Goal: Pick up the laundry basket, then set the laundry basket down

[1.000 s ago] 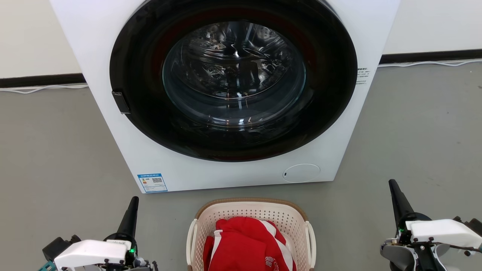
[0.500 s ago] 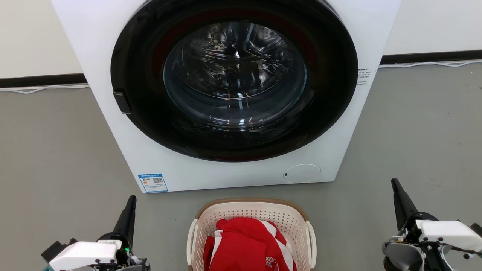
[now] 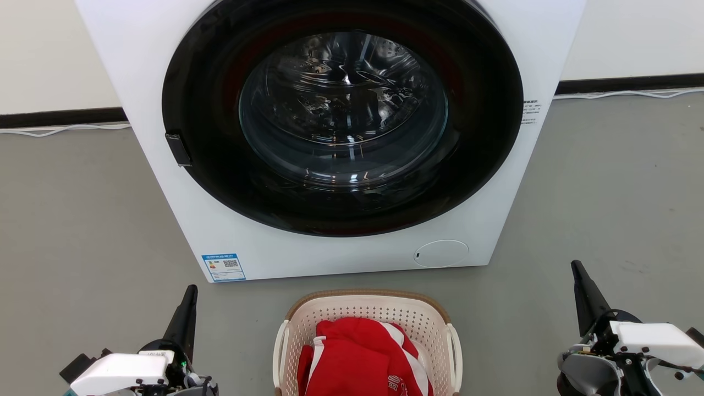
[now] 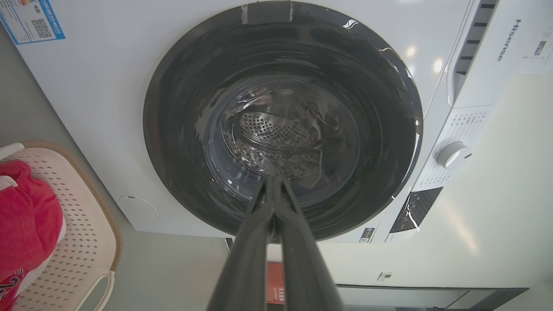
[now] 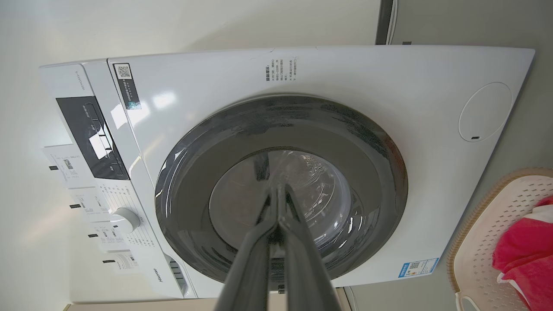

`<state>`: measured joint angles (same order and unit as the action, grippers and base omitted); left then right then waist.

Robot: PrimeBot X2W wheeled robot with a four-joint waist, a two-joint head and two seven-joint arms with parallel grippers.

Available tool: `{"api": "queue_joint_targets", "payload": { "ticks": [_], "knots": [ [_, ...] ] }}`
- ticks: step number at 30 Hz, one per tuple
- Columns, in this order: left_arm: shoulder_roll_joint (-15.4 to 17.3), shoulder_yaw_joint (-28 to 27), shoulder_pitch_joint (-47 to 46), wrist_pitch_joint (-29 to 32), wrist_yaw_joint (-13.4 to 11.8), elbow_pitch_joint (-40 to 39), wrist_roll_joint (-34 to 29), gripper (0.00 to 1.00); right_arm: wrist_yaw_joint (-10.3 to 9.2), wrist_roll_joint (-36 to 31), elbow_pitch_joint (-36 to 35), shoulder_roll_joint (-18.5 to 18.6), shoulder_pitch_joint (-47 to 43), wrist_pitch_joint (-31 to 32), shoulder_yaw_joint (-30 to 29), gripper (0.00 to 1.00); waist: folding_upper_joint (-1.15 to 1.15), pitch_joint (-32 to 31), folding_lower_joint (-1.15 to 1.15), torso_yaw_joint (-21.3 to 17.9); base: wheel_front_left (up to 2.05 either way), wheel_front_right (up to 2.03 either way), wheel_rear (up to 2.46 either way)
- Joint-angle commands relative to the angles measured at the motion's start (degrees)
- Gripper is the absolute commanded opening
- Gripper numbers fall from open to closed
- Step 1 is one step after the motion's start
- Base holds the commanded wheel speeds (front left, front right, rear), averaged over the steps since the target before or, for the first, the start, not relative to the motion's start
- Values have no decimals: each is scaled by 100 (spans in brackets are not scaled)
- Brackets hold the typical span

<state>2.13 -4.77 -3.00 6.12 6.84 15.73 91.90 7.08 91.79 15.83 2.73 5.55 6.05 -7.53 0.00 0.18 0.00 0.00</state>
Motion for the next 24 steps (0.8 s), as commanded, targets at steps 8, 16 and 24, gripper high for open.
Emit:
{"api": "queue_joint_targets", "payload": {
  "ticks": [8,16,24],
  "knots": [
    [75,-175,-319,36,65,-167,27,0,41,37,-180,15,64,45,100,0,0,0,0,0,0,0,0],
    [75,-175,-319,36,65,-167,27,0,41,37,-180,15,64,45,100,0,0,0,0,0,0,0,0],
    [75,-175,-319,36,65,-167,27,0,41,37,-180,15,64,45,100,0,0,0,0,0,0,0,0]
  ]
}}
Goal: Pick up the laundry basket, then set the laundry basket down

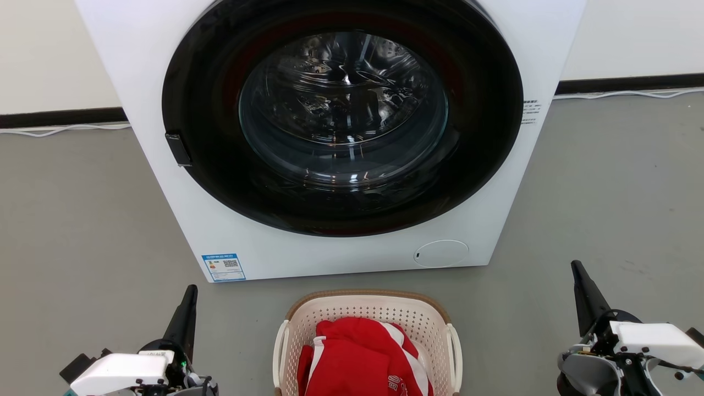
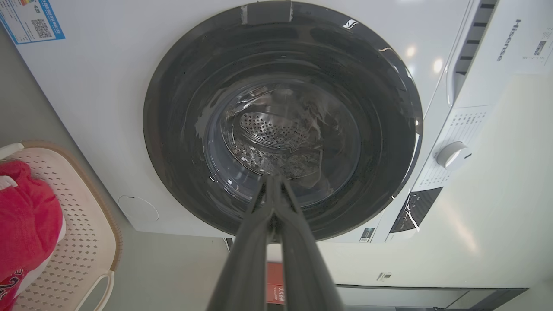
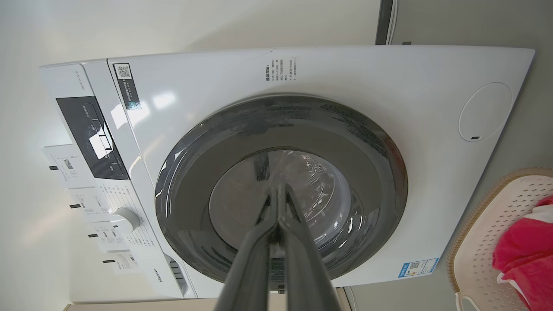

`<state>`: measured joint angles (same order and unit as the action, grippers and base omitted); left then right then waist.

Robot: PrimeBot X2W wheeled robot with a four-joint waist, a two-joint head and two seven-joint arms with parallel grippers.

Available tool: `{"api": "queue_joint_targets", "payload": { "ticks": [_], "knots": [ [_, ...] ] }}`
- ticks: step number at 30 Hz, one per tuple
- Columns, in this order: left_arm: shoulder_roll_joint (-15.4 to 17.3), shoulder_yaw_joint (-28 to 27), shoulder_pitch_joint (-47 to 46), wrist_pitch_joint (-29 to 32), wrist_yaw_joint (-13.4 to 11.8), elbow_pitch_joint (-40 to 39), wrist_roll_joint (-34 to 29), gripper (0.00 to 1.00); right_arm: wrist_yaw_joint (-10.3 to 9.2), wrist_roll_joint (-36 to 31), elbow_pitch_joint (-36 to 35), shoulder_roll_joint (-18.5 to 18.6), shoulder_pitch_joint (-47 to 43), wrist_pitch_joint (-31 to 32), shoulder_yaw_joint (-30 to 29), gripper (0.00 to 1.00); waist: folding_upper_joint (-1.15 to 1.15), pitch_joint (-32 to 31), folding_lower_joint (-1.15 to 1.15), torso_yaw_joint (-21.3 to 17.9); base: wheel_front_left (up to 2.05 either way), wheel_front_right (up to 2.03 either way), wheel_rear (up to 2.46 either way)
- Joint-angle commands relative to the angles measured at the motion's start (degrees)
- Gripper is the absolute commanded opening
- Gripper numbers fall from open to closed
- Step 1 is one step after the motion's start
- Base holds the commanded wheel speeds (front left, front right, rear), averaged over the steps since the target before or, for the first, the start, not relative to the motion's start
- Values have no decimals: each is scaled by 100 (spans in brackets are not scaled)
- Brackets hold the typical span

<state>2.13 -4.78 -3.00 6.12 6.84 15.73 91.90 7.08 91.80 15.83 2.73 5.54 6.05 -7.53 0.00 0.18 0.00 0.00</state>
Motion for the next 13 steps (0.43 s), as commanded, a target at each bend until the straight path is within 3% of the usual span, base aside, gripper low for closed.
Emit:
{"api": "queue_joint_targets", "payload": {
  "ticks": [1,13],
  "knots": [
    [75,-173,-319,36,65,-167,27,0,41,36,-180,15,64,45,100,0,0,0,0,0,0,0,0],
    [75,-173,-319,36,65,-167,27,0,41,36,-180,15,64,44,101,0,0,0,0,0,0,0,0]
  ]
}}
